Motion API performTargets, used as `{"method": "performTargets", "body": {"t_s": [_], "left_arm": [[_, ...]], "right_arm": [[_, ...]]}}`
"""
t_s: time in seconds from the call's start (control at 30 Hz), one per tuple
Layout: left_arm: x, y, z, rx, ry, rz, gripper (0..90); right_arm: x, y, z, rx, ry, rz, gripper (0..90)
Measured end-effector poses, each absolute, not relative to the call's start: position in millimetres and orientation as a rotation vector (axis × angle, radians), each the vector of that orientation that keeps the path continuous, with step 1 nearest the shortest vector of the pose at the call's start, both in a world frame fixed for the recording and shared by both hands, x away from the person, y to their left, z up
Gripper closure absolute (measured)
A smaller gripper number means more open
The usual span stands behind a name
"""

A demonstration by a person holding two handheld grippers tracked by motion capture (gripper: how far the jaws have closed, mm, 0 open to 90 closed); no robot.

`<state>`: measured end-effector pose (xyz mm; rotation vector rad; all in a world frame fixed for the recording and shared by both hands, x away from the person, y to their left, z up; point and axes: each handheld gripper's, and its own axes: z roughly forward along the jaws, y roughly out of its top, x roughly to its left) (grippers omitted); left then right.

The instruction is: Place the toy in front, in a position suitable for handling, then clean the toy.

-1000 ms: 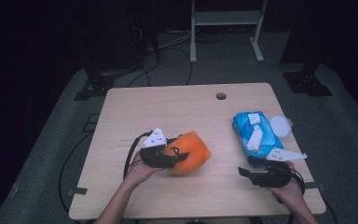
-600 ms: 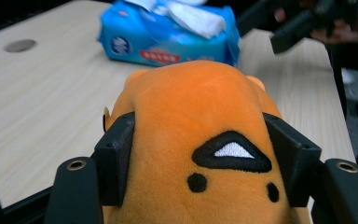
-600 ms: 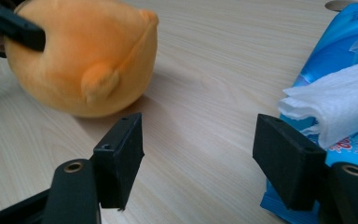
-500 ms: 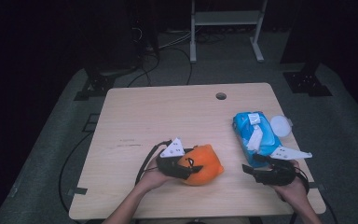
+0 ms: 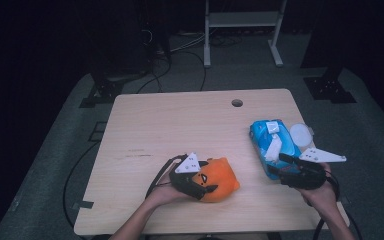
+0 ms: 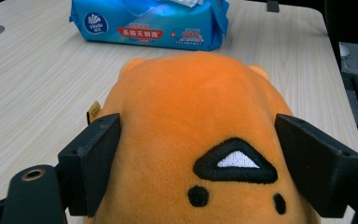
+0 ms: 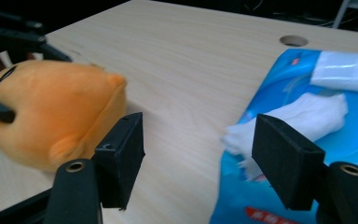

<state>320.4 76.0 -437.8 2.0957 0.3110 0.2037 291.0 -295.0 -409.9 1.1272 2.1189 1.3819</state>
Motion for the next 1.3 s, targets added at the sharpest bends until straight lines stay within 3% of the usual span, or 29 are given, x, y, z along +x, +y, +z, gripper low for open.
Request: {"method": "performTargets", "body": {"t_s": [0.37,0.7,0.9,0.93,1.07,1.3], "left_arm": [[318.5,75.8,-438.3,2.108,0.31,0.22,14.6],[318.5,76.2,-440.1,2.101,0.306,0.219,13.1],[318.2,74.6,-440.7,2.102,0.315,0.222,11.7],[317.5,73.7,-440.9,2.103,0.314,0.228,11.6],[317.6,73.6,-441.4,2.101,0.318,0.227,11.4],[317.9,74.5,-442.2,2.096,0.319,0.224,11.2]], "right_arm": [[340.8,-304.2,-406.0,1.144,2.128,1.213,35.6],[360.5,-306.8,-413.3,1.183,2.146,1.122,36.8],[362.4,-303.7,-421.2,1.201,2.131,1.087,44.5],[362.5,-302.0,-425.0,1.208,2.137,1.068,49.5],[363.3,-303.5,-430.1,1.261,2.145,1.058,56.1],[362.7,-302.6,-431.5,1.275,2.159,1.061,61.9]]}}
